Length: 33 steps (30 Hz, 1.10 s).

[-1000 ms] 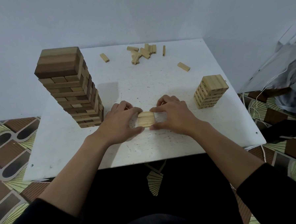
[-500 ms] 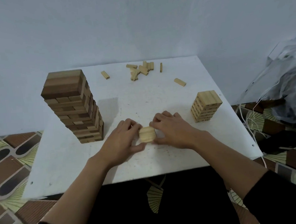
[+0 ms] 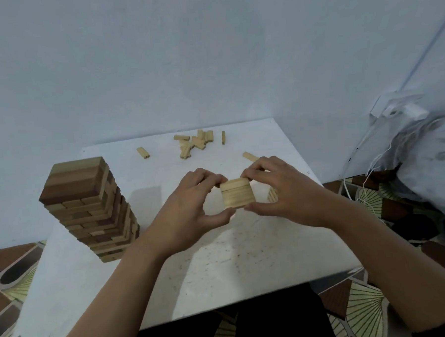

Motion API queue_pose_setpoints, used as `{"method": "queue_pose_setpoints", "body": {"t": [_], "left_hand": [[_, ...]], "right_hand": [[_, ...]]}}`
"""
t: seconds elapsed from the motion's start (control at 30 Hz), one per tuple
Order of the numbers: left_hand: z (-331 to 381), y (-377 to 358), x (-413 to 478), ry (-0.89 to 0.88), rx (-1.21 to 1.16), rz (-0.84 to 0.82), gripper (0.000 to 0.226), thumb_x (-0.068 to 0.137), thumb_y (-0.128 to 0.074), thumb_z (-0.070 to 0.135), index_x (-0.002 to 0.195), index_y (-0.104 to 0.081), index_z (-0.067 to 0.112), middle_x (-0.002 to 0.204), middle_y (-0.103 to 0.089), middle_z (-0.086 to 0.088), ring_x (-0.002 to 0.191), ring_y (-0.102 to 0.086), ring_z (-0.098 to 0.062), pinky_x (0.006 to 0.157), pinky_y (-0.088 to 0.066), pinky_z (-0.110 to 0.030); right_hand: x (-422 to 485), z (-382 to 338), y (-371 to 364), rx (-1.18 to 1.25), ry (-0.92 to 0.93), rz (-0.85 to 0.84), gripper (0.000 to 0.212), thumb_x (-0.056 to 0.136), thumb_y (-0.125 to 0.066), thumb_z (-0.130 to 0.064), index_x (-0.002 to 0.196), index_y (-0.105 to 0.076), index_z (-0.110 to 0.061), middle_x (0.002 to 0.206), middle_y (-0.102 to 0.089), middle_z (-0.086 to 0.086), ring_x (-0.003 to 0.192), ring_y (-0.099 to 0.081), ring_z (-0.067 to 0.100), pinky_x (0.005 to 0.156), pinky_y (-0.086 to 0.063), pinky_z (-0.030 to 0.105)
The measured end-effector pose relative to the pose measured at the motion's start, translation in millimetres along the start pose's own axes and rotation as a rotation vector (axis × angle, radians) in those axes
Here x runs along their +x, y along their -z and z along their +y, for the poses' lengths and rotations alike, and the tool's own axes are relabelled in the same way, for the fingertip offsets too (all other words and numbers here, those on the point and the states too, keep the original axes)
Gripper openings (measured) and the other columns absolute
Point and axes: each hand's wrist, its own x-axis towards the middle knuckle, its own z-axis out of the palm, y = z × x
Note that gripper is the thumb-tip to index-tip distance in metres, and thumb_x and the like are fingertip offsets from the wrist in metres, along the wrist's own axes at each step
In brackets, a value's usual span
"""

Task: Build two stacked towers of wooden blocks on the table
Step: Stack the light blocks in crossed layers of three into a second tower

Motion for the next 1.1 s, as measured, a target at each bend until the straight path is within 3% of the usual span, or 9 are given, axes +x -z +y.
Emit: {"method": "queue_pose_setpoints", "body": {"t": [0.13,0.4,0.57,0.8,0.93,1.1], "left_hand": [[20.3,-15.1,35.2,-0.033,-0.012,-0.009,0.045,0.087,-0.068,0.05,0.125,-0.058,0.03,0.114,-0.051,0.014,0.106,-0.045,-0.006,0.084,-0.036,-0.016],[44.3,-56.1,83.6,-0.059,0.067,-0.015,0.046,0.085,-0.065,0.058,0.122,-0.06,0.03,0.114,-0.054,0.009,0.105,-0.047,-0.013,0.091,-0.042,-0.04],[49.0,-72.7,93.4,-0.025,0.137,-0.039,0.047,0.088,-0.065,0.058,0.125,-0.058,0.031,0.117,-0.05,0.011,0.109,-0.041,-0.01,0.094,-0.034,-0.035],[47.2,-82.6,98.7,0.024,0.177,-0.071,0.052,0.087,-0.063,0.061,0.129,-0.055,0.031,0.118,-0.041,0.012,0.103,-0.03,-0.004,0.093,-0.028,-0.033],[47.1,-82.3,99.2,0.054,0.171,-0.086,0.053,0.086,-0.064,0.062,0.128,-0.055,0.031,0.119,-0.04,0.012,0.109,-0.036,-0.008,0.097,-0.031,-0.036],[47.3,-82.0,99.5,0.079,0.176,-0.107,0.054,0.086,-0.064,0.063,0.129,-0.056,0.031,0.121,-0.04,0.011,0.114,-0.037,-0.01,0.099,-0.032,-0.037]], "right_hand": [[-8.5,28.4,23.6,0.078,-0.067,0.028,0.054,0.086,-0.071,-0.05,0.134,-0.057,-0.027,0.116,-0.047,-0.019,0.117,-0.039,0.003,0.096,-0.038,0.023],[-25.6,78.8,54.0,0.106,-0.159,-0.028,0.065,0.075,-0.063,-0.06,0.132,-0.058,-0.03,0.12,-0.052,-0.016,0.122,-0.036,0.005,0.105,-0.038,0.031],[-25.2,103.7,52.3,0.107,-0.172,-0.066,0.051,0.085,-0.074,-0.044,0.132,-0.058,-0.032,0.122,-0.051,-0.02,0.126,-0.033,0.004,0.101,-0.039,0.032],[-21.1,123.6,43.3,0.103,-0.161,-0.094,0.057,0.086,-0.072,-0.046,0.138,-0.054,-0.031,0.127,-0.048,-0.018,0.123,-0.029,-0.001,0.081,-0.033,0.016],[-19.3,126.5,41.4,0.117,-0.161,-0.116,0.057,0.086,-0.072,-0.046,0.138,-0.053,-0.032,0.129,-0.046,-0.017,0.123,-0.027,0.0,0.082,-0.033,0.014],[-18.8,128.0,39.4,0.13,-0.182,-0.139,0.058,0.087,-0.072,-0.046,0.14,-0.051,-0.033,0.13,-0.045,-0.017,0.127,-0.028,0.002,0.091,-0.033,0.022]]}}
